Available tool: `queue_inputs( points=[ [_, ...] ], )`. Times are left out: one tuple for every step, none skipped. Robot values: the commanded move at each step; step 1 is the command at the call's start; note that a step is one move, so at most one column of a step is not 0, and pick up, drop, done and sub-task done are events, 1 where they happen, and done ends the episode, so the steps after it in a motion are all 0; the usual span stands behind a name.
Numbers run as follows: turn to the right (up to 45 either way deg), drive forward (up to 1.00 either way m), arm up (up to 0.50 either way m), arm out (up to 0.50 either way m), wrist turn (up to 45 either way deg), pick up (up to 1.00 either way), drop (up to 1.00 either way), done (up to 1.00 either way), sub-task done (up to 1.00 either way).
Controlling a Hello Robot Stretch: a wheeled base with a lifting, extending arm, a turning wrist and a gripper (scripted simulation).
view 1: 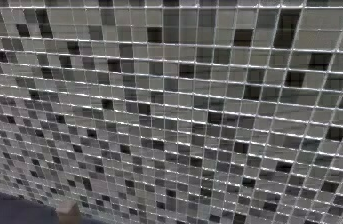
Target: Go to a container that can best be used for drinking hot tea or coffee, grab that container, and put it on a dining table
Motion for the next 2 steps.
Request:
queue_inputs(
  points=[
    [-45.0, 0.00, 0.00, 0.00, 0.0, 0.00, 0.00, 0.00, 0.00],
    [-21.0, 0.00, 0.00, 0.00, 0.0, 0.00, 0.00, 0.00, 0.00]
  ],
)
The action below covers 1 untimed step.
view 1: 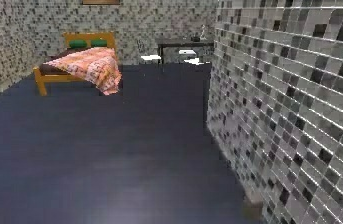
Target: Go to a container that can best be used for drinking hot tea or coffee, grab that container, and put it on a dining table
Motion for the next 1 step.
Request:
queue_inputs(
  points=[
    [0.0, 1.00, 0.00, 0.00, 0.0, 0.00, 0.00, 0.00, 0.00]
  ],
)
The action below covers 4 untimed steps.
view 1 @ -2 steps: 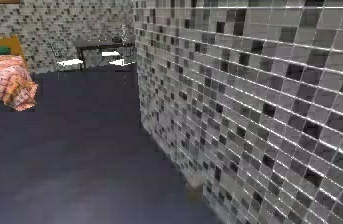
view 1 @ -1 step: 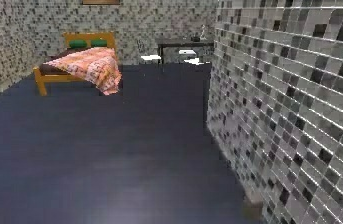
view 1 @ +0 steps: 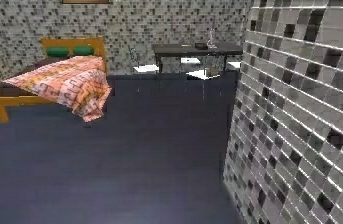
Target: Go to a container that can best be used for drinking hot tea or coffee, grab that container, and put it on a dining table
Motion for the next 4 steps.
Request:
queue_inputs(
  points=[
    [-6.0, 0.00, 0.00, 0.00, 0.0, 0.00, 0.00, 0.00, 0.00],
    [0.0, 0.30, 0.00, 0.00, 0.0, 0.00, 0.00, 0.00, 0.00],
    [3.0, 0.00, 0.00, 0.00, 0.0, 0.00, 0.00, 0.00, 0.00],
    [0.0, 1.00, 0.00, 0.00, 0.0, 0.00, 0.00, 0.00, 0.00]
  ],
)
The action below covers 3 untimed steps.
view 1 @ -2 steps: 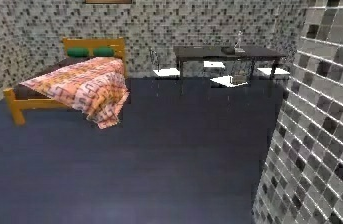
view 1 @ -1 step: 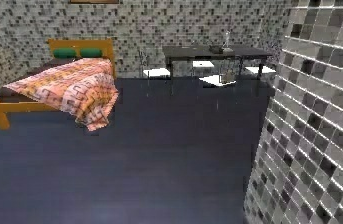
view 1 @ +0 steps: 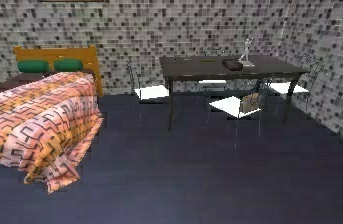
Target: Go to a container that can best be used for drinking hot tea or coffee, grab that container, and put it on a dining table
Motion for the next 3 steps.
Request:
queue_inputs(
  points=[
    [0.0, 0.35, 0.00, 0.00, 0.0, 0.00, 0.00, 0.00, 0.00],
    [6.0, 0.00, 0.00, 0.00, 0.0, 0.00, 0.00, 0.00, 0.00],
    [0.0, 1.00, 0.00, 0.00, 0.0, 0.00, 0.00, 0.00, 0.00]
  ],
)
